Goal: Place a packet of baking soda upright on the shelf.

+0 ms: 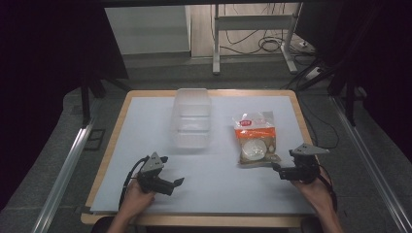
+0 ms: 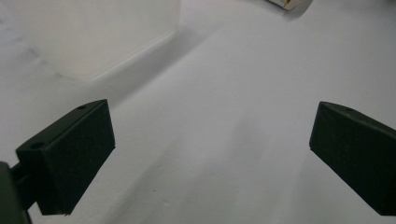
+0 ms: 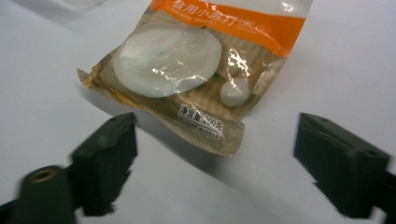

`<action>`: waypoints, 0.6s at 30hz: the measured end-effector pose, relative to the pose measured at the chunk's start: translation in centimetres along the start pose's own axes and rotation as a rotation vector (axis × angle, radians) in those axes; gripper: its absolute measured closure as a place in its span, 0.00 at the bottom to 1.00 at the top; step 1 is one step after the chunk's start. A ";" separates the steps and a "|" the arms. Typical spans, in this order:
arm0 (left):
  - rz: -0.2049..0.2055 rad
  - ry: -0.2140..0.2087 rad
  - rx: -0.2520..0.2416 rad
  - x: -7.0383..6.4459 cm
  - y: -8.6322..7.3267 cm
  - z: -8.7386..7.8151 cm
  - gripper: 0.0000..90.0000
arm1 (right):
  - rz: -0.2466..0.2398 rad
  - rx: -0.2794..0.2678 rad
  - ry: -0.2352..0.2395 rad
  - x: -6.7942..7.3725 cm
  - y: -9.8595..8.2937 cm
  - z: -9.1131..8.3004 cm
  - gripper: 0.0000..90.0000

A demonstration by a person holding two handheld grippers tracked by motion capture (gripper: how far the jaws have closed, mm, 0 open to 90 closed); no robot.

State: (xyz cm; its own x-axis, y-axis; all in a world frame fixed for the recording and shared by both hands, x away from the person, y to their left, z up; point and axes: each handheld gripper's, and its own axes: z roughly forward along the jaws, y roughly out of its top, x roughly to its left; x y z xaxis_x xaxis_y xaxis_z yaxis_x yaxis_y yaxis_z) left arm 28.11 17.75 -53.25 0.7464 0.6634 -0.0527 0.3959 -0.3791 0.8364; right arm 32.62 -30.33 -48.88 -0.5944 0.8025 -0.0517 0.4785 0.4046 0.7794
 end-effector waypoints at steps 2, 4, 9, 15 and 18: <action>0.007 -0.003 -0.003 -0.1 0.0 0.0 0.00 | -0.022 0.019 -0.012 0.0 0.2 0.0 0.27; 0.019 -0.004 0.000 -0.2 0.0 0.1 0.00 | -0.028 0.047 -0.015 0.0 0.4 0.2 0.36; 0.028 -0.008 0.003 -0.3 0.0 0.2 0.00 | -0.046 0.109 0.000 -0.3 0.7 0.6 0.54; 0.022 -0.007 0.011 -0.3 0.0 0.3 0.00 | 0.004 0.095 0.003 -1.5 1.1 0.6 0.81; 0.027 -0.006 0.017 -0.4 0.1 0.3 0.00 | 0.007 0.100 0.015 -1.9 1.2 0.7 0.96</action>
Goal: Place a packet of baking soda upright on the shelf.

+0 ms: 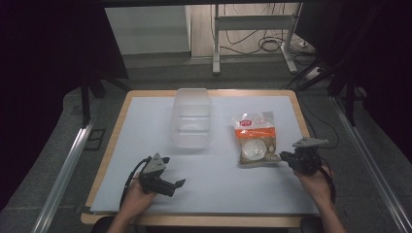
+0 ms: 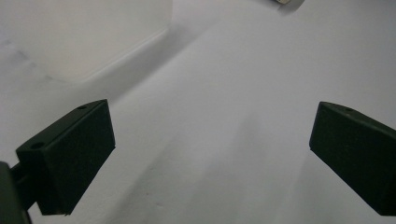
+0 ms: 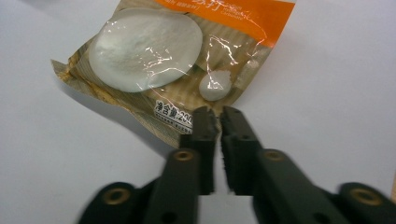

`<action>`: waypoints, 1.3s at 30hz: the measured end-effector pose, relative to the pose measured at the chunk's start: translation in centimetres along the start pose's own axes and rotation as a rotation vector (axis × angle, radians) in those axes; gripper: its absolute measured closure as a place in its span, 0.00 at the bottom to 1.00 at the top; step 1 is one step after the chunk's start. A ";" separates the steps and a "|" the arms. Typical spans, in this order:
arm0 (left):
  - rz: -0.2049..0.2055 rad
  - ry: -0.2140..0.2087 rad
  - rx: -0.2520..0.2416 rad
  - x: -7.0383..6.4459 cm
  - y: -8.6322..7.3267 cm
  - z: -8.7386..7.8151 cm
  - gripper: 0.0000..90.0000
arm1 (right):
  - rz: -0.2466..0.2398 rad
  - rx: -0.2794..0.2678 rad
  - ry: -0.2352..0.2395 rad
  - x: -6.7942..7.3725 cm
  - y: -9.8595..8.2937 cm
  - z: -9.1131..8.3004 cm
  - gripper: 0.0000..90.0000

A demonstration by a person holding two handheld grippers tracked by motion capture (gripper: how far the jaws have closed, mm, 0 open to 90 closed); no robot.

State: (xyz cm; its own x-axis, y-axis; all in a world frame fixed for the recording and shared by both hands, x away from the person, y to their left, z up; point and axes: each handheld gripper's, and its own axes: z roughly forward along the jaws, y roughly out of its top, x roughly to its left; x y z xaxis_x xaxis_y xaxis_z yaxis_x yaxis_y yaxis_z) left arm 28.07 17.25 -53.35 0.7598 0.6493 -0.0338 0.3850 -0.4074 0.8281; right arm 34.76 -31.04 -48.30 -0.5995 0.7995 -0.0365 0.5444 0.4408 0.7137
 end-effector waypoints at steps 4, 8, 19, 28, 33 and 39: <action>0.008 0.002 0.006 -0.1 0.0 0.1 0.00 | -0.031 0.018 -0.004 -0.2 0.3 0.8 0.98; 0.007 0.005 0.006 -0.1 0.0 0.1 0.00 | -0.042 0.037 -0.012 -0.6 0.9 1.9 0.98; 0.009 0.008 0.011 -0.2 0.0 0.1 0.01 | -0.018 0.104 -0.007 -1.5 0.5 3.7 0.98; 0.009 0.011 0.013 -0.1 0.0 0.1 0.01 | -0.002 0.126 0.017 -1.5 0.1 3.9 0.99; 0.009 0.012 0.017 -0.1 0.0 0.1 0.01 | -0.033 0.138 0.036 -0.7 0.1 3.8 0.99; 0.007 0.012 0.017 -0.1 0.0 0.2 0.01 | -0.048 0.140 0.070 0.2 0.0 3.8 0.99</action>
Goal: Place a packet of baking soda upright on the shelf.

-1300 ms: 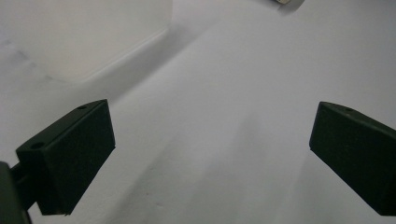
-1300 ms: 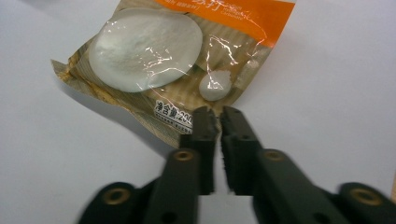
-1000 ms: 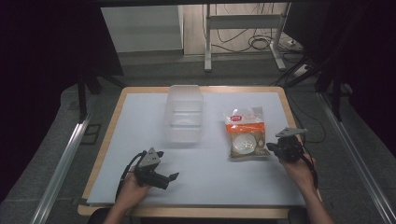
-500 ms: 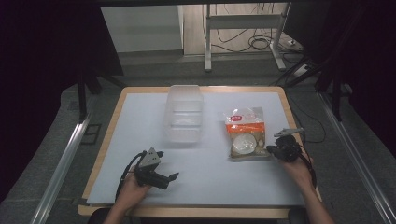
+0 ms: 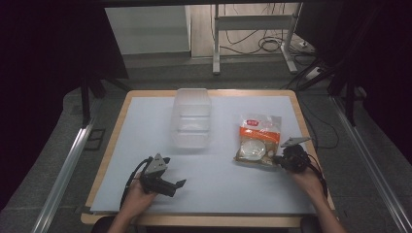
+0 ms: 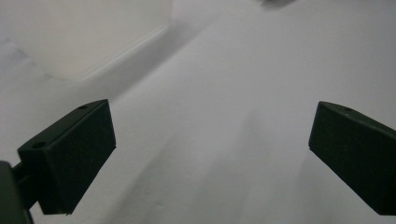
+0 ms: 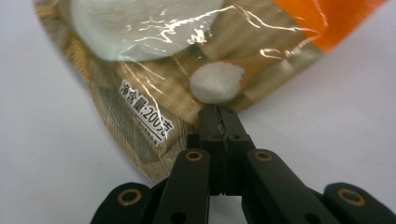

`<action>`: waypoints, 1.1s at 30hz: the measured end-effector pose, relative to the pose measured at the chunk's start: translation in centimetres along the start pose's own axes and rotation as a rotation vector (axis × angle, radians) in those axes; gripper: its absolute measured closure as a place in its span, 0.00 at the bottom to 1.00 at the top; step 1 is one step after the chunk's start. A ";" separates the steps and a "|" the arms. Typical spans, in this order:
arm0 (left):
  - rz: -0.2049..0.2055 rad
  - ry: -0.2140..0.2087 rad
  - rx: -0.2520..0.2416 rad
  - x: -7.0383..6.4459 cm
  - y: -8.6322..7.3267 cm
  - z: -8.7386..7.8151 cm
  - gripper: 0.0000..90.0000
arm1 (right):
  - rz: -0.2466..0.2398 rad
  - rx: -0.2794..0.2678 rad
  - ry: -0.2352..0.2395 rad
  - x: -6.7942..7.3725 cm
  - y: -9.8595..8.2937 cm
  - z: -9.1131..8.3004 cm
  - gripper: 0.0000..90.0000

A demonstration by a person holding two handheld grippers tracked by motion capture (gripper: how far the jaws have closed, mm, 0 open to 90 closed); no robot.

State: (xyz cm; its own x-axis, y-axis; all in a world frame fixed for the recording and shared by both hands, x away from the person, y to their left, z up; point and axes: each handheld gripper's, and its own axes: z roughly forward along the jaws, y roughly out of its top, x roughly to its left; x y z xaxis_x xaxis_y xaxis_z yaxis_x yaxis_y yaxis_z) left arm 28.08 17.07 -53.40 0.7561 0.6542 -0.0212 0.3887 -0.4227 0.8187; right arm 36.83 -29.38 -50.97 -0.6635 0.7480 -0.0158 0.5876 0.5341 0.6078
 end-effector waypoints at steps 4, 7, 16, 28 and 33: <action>0.001 0.000 0.002 0.0 0.0 0.0 0.01 | -0.016 0.001 0.033 0.8 -0.1 0.0 0.99; 0.002 0.000 0.003 0.0 0.0 0.1 0.01 | -0.037 0.005 0.050 1.5 -0.1 0.0 0.99; 0.003 0.002 0.004 0.0 0.0 0.1 0.01 | -0.079 0.016 0.086 2.8 0.1 0.1 0.99; 0.013 0.006 0.009 -0.1 0.1 0.2 0.01 | -0.154 0.021 0.154 5.7 1.1 1.0 0.98; 0.014 0.007 0.009 -0.1 0.1 0.2 0.01 | -0.177 0.020 0.182 6.8 1.6 1.6 0.99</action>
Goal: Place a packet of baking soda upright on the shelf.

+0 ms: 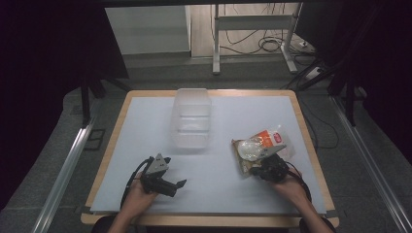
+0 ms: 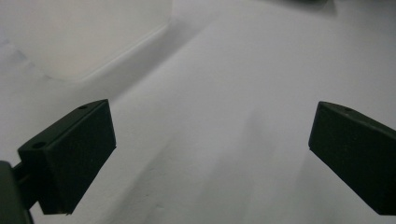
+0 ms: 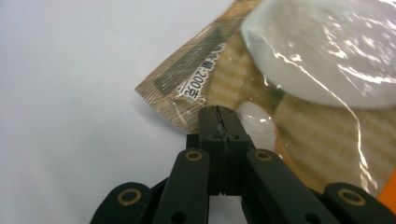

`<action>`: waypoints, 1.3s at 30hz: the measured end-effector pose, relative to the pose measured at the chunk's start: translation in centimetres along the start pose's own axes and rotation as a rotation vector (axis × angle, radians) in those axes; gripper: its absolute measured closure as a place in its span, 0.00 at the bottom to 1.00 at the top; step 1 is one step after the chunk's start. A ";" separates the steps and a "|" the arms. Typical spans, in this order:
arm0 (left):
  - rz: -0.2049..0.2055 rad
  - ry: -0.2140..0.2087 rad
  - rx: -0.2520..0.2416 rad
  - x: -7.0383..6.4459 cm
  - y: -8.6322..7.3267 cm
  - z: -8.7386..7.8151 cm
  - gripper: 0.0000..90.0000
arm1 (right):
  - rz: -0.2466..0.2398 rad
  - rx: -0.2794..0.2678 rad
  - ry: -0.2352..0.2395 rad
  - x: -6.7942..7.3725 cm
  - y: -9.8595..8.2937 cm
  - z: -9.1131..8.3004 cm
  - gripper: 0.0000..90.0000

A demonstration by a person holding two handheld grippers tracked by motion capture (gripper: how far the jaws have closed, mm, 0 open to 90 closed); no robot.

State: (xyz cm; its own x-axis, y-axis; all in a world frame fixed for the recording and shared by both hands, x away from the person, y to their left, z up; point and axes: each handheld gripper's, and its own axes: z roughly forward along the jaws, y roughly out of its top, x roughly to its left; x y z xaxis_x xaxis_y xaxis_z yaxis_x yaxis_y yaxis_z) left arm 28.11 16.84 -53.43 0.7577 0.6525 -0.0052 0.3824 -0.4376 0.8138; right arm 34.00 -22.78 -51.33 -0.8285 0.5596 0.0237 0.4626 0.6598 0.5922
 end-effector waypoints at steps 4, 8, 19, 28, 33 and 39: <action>-0.001 0.002 0.000 0.0 0.0 -0.1 0.01 | 0.003 0.005 0.003 0.1 0.2 0.1 0.98; 0.000 0.002 0.000 0.0 0.0 -0.1 0.01 | 0.001 0.012 0.005 0.1 0.2 0.0 0.95; 0.005 0.002 0.004 0.0 0.0 0.0 0.01 | -0.021 -0.012 -0.060 0.4 0.5 -2.0 0.79; 0.010 0.003 0.008 -0.1 0.0 0.1 0.01 | 0.029 -0.078 -0.131 -1.1 0.0 -4.7 0.65; 0.015 0.003 0.014 -0.2 0.0 0.1 0.01 | 0.065 -0.079 -0.154 -2.1 -0.3 -5.6 0.57; 0.018 0.006 0.015 -0.2 0.0 0.1 0.01 | 0.102 -0.075 -0.197 -3.1 -0.6 -6.4 0.44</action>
State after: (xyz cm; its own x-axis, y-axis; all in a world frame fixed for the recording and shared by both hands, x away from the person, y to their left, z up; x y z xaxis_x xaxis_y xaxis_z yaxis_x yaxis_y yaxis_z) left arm 28.02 16.66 -53.51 0.7612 0.6484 0.0126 0.3771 -0.4583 0.8048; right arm 34.23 -28.11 -46.56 -0.6974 0.7136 -0.0664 0.5104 0.5596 0.6529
